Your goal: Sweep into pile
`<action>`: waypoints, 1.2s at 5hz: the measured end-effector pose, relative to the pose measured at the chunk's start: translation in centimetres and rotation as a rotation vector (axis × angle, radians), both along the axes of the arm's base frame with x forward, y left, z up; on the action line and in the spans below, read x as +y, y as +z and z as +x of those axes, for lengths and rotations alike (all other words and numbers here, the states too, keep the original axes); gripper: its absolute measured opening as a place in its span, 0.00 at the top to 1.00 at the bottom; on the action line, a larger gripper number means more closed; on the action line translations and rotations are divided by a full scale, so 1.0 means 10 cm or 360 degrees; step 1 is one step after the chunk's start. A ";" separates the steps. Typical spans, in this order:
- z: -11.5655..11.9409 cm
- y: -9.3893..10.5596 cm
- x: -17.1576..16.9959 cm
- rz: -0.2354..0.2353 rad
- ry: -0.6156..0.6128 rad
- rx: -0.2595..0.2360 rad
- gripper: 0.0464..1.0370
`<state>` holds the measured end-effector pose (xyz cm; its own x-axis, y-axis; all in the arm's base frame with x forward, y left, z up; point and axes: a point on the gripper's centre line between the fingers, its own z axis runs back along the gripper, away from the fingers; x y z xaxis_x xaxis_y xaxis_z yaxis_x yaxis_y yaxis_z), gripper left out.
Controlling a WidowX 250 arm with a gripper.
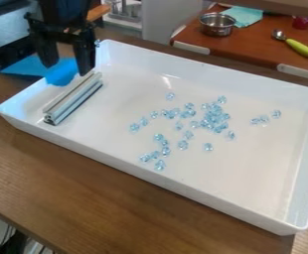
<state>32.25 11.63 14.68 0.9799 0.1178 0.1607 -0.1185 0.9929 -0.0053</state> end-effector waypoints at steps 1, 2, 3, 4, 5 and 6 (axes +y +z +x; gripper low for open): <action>-0.04 -0.16 -0.01 -0.0029 0.0005 0.0075 0.04; -0.02 -0.22 0.00 -0.0030 0.0064 0.0081 0.04; 0.03 -0.35 0.03 -0.0023 0.0096 0.0092 0.04; 0.09 -0.35 0.05 -0.0020 0.0107 0.0041 0.04; 0.11 -0.39 0.05 -0.0012 0.0116 0.0006 0.04; 0.09 -0.49 0.09 0.0001 0.0127 0.0029 0.04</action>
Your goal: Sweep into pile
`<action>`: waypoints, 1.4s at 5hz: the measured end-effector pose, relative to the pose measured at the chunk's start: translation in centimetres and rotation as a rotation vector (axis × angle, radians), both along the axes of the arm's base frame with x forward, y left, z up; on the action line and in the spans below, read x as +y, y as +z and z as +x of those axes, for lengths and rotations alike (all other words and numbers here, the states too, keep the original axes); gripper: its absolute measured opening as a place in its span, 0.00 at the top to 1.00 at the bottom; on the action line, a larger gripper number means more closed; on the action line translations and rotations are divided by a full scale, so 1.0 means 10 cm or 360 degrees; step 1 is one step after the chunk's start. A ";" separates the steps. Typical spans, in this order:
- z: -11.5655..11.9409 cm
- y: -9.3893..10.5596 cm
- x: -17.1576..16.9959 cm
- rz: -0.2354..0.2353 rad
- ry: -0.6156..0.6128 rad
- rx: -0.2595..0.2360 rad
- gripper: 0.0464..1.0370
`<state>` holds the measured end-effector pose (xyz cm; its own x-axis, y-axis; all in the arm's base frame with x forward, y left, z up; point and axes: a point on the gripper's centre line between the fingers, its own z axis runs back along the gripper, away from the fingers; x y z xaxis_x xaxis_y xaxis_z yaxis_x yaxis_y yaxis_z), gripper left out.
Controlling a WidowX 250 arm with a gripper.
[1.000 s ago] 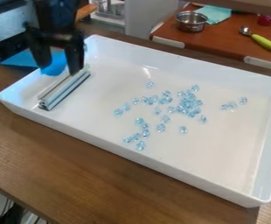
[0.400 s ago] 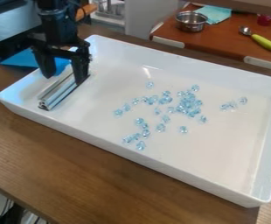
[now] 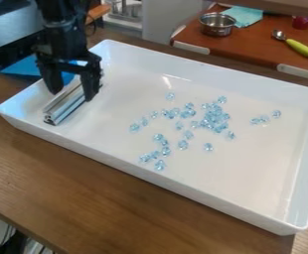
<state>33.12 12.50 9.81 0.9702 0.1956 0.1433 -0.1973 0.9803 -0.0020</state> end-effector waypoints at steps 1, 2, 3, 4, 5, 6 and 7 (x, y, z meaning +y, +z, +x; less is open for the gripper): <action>-0.08 -0.09 0.03 0.0056 0.0007 0.0051 0.08; -0.09 -0.14 -0.02 0.0065 -0.0040 0.0054 0.36; -0.11 -0.18 -0.07 0.0074 -0.0075 0.0064 0.64; -0.11 -0.19 -0.21 0.0077 -0.0109 0.0063 0.66; -0.09 -0.20 -0.40 0.0120 -0.0144 0.0054 0.66; -0.02 -0.21 -0.66 0.0164 -0.0180 0.0029 0.66; 0.04 -0.22 -0.93 0.0181 -0.0198 0.0014 0.66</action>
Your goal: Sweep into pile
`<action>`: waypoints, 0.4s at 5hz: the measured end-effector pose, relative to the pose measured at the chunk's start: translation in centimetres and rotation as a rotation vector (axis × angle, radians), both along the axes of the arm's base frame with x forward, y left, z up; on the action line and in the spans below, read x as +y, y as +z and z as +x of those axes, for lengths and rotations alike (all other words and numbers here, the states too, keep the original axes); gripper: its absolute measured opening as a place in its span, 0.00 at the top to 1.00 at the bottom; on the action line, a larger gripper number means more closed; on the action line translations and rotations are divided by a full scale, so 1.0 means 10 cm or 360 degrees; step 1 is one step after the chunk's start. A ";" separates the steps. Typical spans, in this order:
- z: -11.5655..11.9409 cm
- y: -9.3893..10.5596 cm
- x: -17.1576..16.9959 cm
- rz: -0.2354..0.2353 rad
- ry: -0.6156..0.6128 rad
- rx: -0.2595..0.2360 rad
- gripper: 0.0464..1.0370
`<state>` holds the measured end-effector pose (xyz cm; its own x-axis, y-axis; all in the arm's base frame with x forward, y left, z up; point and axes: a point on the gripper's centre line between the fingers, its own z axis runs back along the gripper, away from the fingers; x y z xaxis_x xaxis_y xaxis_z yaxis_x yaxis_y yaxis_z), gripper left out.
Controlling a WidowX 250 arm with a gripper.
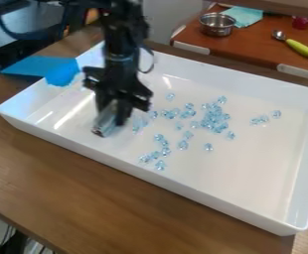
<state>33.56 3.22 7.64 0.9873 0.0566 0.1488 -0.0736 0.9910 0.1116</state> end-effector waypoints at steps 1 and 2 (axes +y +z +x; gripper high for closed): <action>0.02 -0.01 -0.22 -0.0008 0.0000 0.0019 0.66; 0.03 -0.02 -0.49 -0.0021 -0.0043 0.0038 0.66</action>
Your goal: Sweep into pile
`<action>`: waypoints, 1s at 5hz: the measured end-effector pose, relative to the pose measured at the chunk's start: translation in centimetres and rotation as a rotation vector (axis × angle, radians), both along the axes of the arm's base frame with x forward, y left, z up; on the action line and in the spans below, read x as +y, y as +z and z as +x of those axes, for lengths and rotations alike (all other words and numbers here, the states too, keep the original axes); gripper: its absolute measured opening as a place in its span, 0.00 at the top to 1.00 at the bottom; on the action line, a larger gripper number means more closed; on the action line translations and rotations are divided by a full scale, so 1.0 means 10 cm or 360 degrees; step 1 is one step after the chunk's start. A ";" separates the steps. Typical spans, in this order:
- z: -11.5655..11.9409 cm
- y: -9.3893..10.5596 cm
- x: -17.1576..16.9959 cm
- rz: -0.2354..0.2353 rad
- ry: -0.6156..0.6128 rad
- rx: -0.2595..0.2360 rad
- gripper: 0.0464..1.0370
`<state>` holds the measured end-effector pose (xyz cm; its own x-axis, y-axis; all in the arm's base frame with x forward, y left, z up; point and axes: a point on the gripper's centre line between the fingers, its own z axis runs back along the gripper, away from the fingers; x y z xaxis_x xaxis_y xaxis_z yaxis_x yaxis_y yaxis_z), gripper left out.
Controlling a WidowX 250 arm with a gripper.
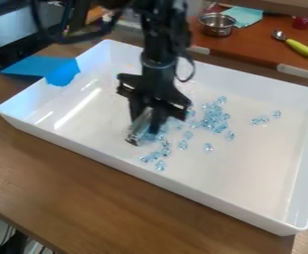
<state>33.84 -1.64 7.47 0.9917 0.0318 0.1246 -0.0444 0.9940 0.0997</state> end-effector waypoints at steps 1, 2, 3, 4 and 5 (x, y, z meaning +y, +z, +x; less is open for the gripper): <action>0.05 0.00 -0.16 -0.0014 0.0015 0.0015 0.66; 0.11 -0.01 -0.35 -0.0043 0.0030 0.0058 0.66; 0.15 -0.01 -0.70 -0.0079 -0.0003 0.0057 0.66; 0.17 -0.01 -0.87 -0.0102 -0.0001 0.0105 0.66; 0.23 0.01 -1.06 -0.0125 -0.0034 0.0129 0.66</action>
